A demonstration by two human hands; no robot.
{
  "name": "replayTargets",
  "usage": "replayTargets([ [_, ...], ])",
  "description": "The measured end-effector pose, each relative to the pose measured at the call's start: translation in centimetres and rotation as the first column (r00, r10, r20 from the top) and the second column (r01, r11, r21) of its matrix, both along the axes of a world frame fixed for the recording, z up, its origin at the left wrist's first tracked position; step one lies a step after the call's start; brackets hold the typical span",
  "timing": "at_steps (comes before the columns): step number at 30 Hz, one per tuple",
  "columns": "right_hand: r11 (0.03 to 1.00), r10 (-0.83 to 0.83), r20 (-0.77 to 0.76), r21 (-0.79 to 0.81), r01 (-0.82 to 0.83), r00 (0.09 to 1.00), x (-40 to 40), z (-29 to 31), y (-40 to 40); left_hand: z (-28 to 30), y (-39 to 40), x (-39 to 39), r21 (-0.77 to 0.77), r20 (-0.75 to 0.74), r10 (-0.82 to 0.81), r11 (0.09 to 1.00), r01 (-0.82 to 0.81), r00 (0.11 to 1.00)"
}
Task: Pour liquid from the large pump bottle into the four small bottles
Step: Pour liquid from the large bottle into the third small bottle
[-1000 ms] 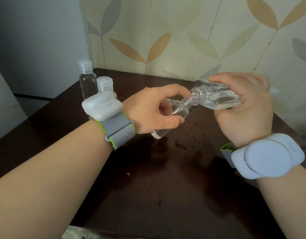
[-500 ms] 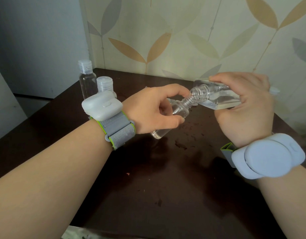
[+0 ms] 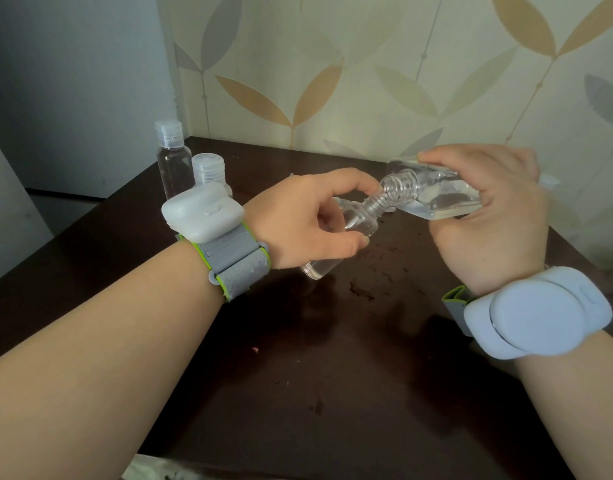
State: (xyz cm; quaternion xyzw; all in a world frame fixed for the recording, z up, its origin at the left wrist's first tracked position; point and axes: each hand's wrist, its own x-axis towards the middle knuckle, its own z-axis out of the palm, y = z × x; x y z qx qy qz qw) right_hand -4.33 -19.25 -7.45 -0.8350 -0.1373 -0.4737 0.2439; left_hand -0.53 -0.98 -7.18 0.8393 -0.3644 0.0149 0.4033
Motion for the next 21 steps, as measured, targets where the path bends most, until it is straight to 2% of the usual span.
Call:
replayTargets([
  [21, 1.000, 0.015, -0.001, -0.014, -0.015, 1.000, -0.06, -0.01, 0.03, 0.07, -0.03, -0.08, -0.009, -0.018, -0.010, 1.000, 0.010, 1.000],
])
